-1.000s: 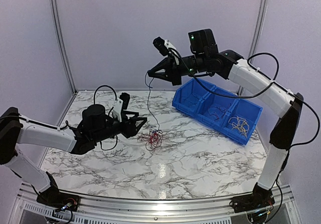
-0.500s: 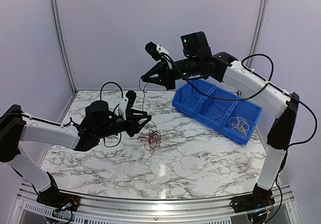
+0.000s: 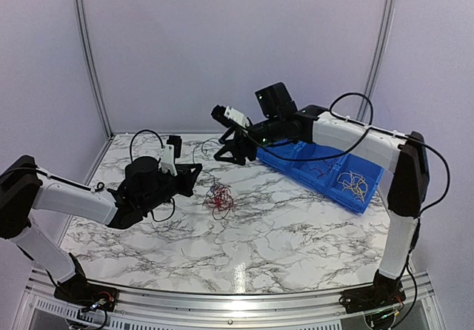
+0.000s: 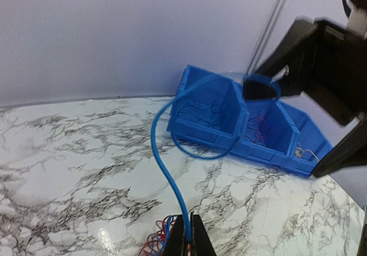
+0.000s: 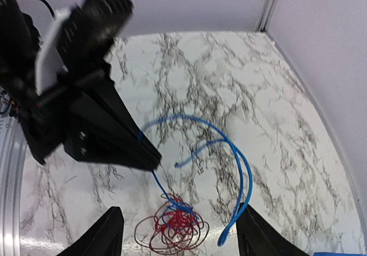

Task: Untangle the cables

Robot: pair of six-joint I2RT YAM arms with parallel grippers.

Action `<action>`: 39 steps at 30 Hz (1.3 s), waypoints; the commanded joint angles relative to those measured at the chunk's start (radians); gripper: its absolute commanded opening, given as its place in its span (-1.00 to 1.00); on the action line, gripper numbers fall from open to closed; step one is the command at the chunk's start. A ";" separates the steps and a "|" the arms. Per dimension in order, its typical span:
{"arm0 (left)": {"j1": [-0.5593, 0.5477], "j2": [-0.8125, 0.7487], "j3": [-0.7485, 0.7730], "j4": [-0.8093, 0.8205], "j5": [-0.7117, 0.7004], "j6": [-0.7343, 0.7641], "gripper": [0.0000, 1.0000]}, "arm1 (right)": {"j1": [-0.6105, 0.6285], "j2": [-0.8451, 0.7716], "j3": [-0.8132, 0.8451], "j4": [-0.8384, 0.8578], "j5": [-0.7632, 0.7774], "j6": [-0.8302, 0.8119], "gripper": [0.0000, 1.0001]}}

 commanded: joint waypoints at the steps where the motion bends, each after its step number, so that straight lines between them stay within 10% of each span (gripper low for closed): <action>1: 0.012 0.025 -0.047 0.032 -0.157 -0.156 -1.00 | -0.012 0.134 -0.036 0.004 0.098 -0.069 0.38; 19: 0.027 0.070 -0.142 0.034 -0.234 -0.334 -1.00 | 0.058 0.479 0.133 0.005 0.237 -0.102 0.49; 27: 0.038 -0.039 -0.174 0.021 -0.256 -0.297 -1.00 | 0.062 0.508 0.130 0.000 0.163 -0.090 -0.94; 39: 0.061 -0.616 0.025 -0.394 -0.431 0.084 -1.00 | 0.050 0.470 0.015 0.029 0.193 -0.052 -1.00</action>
